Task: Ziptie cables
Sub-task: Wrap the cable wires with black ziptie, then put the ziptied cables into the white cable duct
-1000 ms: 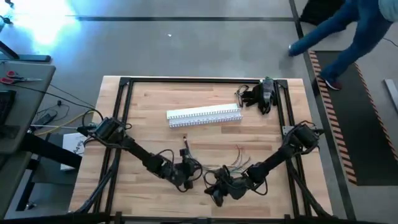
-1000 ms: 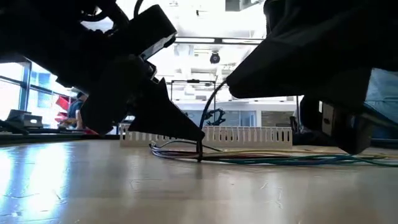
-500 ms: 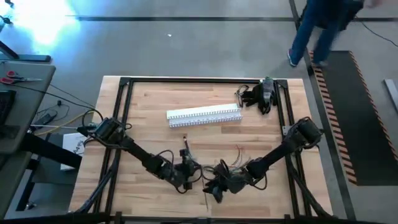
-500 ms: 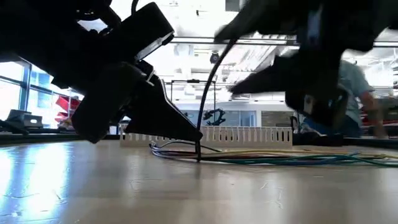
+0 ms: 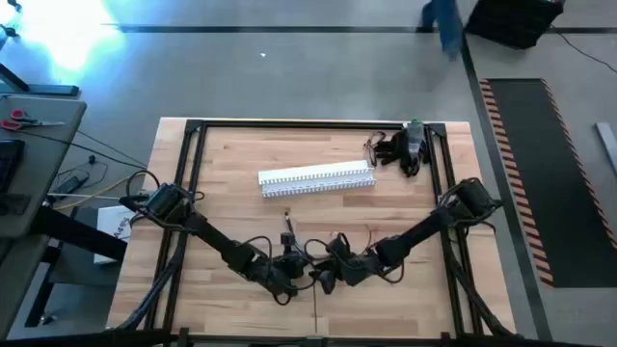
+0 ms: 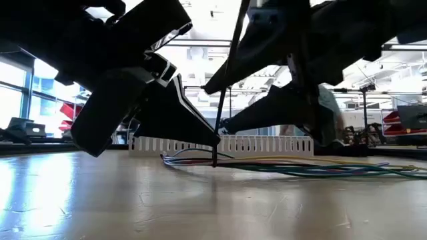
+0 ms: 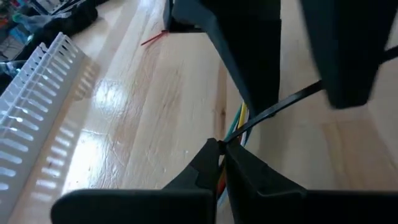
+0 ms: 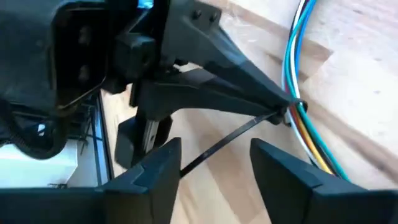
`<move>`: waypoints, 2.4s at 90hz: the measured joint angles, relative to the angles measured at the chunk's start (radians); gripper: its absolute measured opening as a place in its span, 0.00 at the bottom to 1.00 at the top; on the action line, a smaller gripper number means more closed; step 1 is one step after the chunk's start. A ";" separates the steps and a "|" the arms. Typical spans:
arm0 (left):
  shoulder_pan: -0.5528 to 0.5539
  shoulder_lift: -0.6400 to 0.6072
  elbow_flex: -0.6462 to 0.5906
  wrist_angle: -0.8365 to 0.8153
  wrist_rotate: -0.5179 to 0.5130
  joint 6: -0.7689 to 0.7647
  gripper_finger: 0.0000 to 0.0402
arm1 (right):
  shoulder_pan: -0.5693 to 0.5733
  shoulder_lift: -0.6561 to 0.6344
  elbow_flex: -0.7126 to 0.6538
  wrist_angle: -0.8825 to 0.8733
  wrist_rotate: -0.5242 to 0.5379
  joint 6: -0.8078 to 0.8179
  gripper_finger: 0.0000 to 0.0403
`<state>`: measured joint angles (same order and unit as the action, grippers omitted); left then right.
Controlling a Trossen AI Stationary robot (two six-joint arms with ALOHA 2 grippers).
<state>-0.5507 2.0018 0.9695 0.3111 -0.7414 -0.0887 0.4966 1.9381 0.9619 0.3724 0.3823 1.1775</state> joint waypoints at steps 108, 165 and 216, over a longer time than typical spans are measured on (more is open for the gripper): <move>0.010 0.028 -0.002 0.008 0.114 -0.093 0.02 | 0.059 -0.051 0.001 -0.061 -0.186 -0.259 0.12; 0.092 -0.239 0.000 -0.390 0.414 -0.049 0.35 | 0.033 -0.234 -0.001 -0.640 -0.209 -0.653 0.54; 0.426 -0.180 0.000 -0.502 0.888 0.394 0.54 | -0.117 -0.092 0.006 -0.631 -0.455 -0.991 0.53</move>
<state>-0.1251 1.8214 0.9699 -0.1914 0.1462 0.3056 0.3798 1.8457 0.9680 -0.2590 -0.0724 0.1867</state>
